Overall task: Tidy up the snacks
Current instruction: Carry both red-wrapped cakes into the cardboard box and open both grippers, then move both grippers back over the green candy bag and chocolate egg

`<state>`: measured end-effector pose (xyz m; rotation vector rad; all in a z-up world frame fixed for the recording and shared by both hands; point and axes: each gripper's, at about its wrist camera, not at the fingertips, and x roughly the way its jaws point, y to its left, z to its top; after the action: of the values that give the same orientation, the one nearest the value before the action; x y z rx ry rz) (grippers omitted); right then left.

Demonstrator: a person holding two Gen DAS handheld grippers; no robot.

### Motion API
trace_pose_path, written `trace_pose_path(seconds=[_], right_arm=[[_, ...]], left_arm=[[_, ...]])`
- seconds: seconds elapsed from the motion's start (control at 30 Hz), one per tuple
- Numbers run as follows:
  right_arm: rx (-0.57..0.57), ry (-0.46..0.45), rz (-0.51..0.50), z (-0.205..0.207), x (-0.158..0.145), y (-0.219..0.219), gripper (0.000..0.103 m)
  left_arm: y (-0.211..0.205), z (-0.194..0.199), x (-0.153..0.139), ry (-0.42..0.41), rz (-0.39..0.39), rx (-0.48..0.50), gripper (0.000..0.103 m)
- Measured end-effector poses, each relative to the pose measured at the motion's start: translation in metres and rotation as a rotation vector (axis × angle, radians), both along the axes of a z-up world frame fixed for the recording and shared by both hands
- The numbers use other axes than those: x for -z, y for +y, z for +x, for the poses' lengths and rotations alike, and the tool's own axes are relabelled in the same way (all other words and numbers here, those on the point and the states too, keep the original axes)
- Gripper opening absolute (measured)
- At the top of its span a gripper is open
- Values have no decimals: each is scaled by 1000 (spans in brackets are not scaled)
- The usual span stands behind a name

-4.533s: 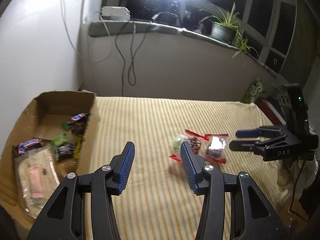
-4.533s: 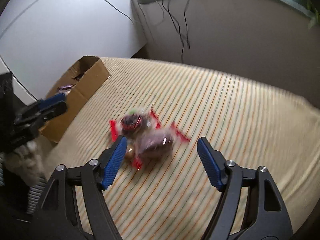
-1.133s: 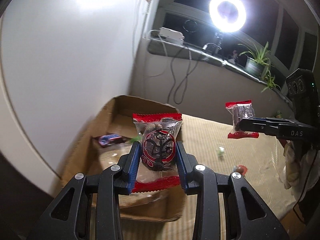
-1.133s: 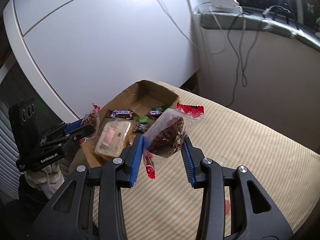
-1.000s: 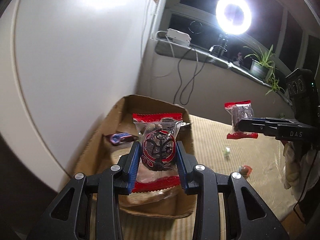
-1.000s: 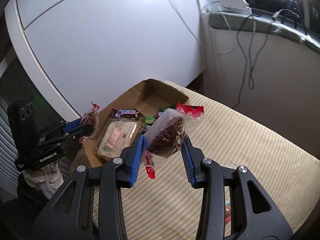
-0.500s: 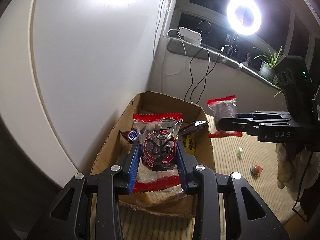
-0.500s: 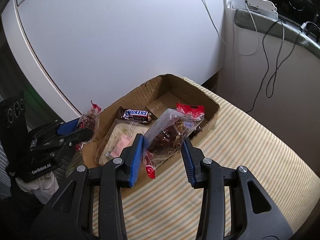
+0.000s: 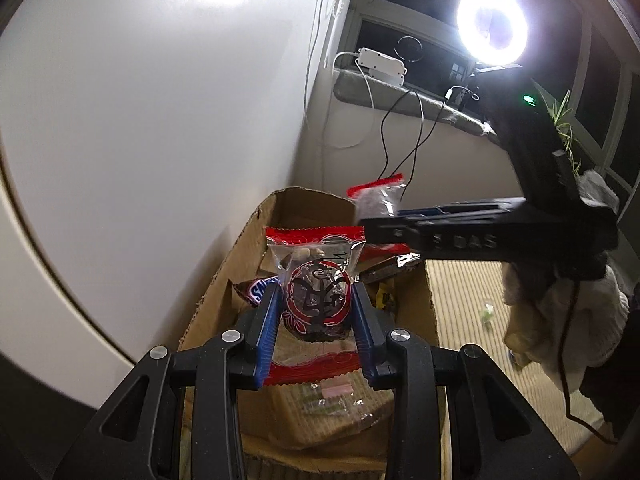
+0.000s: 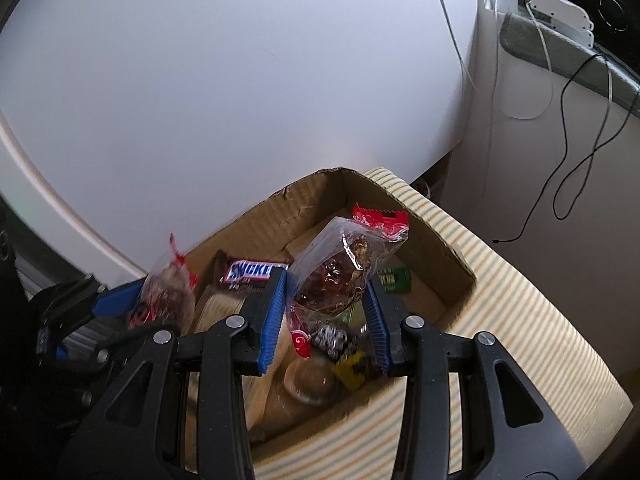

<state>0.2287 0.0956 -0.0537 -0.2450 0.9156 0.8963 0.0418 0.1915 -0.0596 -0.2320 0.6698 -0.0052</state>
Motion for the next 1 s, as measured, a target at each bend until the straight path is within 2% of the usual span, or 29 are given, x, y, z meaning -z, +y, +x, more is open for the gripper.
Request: trace_pose_path(seconds=[0.27, 0.53, 0.57, 0.6, 0.67, 0.87, 1.0], right_arm=[[-2, 18, -19, 22, 12, 25, 41], [10, 17, -26, 31, 16, 31, 44], [11, 16, -25, 31, 16, 31, 48], [12, 12, -23, 30, 13, 30, 53], [18, -4, -17, 29, 9, 28, 69], [31, -41, -12, 22, 0, 20, 79], [32, -67, -23, 14, -5, 14, 80]], left_arm=[[1, 9, 3, 16, 2, 2, 33], [-1, 11, 2, 22, 23, 7, 34], [-1, 11, 2, 21, 26, 5, 35], [-1, 11, 1, 22, 30, 1, 40], [-1, 9, 0, 15, 31, -3, 45], [-1, 6, -3, 9, 33, -8, 46], [-3, 3, -5, 3, 33, -7, 46]])
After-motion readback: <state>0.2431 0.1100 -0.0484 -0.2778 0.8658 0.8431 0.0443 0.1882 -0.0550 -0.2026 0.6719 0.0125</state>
